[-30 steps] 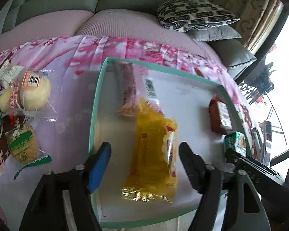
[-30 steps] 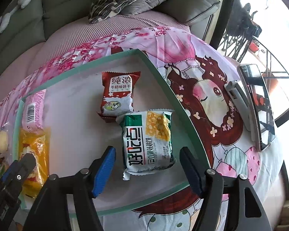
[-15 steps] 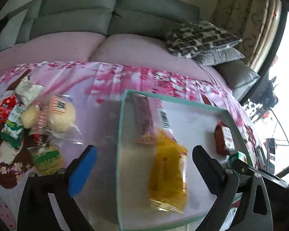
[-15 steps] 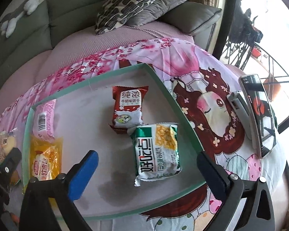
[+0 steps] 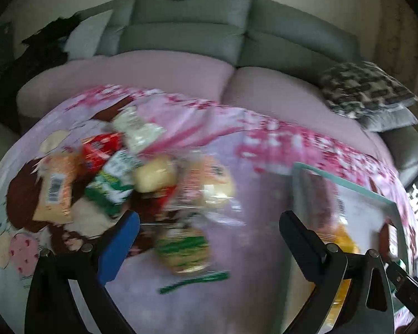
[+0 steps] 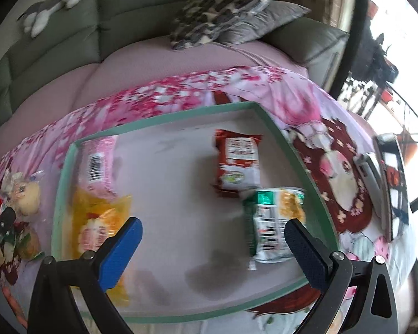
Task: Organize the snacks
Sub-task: 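Withdraw both open grippers from the tray back to the snack pile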
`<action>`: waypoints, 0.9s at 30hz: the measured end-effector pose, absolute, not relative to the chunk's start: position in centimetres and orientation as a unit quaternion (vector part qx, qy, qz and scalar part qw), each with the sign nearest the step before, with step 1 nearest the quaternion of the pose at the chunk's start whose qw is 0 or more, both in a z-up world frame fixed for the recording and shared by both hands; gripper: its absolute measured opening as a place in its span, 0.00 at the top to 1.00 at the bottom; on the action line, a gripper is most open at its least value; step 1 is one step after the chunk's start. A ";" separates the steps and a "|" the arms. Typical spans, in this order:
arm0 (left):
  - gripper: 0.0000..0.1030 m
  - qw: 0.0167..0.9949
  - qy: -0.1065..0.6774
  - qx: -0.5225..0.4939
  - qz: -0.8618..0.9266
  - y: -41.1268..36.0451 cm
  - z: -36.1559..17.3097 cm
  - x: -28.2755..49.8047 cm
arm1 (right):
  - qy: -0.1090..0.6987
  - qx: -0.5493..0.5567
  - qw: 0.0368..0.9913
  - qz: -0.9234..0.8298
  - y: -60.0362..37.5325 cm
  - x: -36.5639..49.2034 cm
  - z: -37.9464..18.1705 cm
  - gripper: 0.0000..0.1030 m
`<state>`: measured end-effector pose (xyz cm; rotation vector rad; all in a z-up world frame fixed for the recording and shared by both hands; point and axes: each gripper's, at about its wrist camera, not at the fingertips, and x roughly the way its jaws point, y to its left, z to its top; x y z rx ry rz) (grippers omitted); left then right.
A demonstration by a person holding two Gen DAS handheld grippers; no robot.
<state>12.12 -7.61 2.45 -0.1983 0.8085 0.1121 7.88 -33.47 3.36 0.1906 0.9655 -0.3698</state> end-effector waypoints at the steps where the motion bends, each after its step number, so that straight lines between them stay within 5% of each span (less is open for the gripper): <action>1: 0.03 0.912 0.393 -0.098 0.068 -6.9 2.5 12.1 | 0.461 0.088 0.866 -0.172 -33.1 8.0 3.4 0.00; 27: 0.03 0.861 0.400 -0.106 0.296 9.6 3.7 7.9 | 0.441 0.012 0.897 0.016 -15.9 11.4 3.5 0.00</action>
